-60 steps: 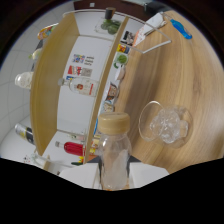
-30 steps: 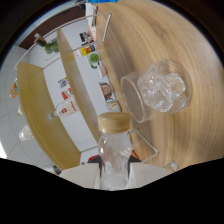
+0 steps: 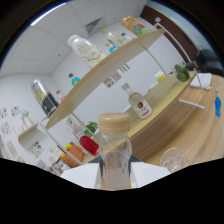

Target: Make me a cup of Mount Fuji.

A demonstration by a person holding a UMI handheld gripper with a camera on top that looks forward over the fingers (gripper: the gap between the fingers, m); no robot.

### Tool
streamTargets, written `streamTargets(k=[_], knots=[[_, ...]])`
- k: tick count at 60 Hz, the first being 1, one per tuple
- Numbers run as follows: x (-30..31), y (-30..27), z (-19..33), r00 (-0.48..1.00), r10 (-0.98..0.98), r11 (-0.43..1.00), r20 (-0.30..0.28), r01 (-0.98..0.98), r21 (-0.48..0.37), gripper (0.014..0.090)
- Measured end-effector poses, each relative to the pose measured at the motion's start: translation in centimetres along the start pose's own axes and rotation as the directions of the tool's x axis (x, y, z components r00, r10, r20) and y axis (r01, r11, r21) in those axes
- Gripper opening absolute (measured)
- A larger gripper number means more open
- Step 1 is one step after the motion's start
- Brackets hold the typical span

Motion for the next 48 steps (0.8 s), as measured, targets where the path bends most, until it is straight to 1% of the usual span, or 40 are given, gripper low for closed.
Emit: streamTargets(k=[2,7,10,14,26,32,38,42,48], knots=[[0.1,0.2,0.2,0.994,-0.109,0.994,-0.021,0.109,0.0,0.0389],[0.3,1.8,1.0,0.939,-0.34,0.94,-0.05,0.339,-0.028,0.0387],[0.7,3.2,1.6,0.898,-0.436,0.9,-0.056,0.433,-0.057,0.0389],[1.8,5.2,2.2,0.854,-0.514,0.856,-0.077,0.506,-0.104,0.0388],[4.9,9.4,3.5,0.796,-0.597,0.792,-0.096,0.566,-0.229,0.0387],[5.9,10.6,3.7,0.791,-0.603,0.781,-0.099,0.561,-0.273,0.0389],[6.5,11.2,3.8,0.795,-0.596,0.784,-0.11,0.547,-0.293,0.0398],[6.8,11.8,3.6,0.816,-0.569,0.798,-0.104,0.517,-0.308,0.0409],[7.0,11.5,3.2,0.81,-0.576,0.799,-0.112,0.53,-0.283,0.0415]])
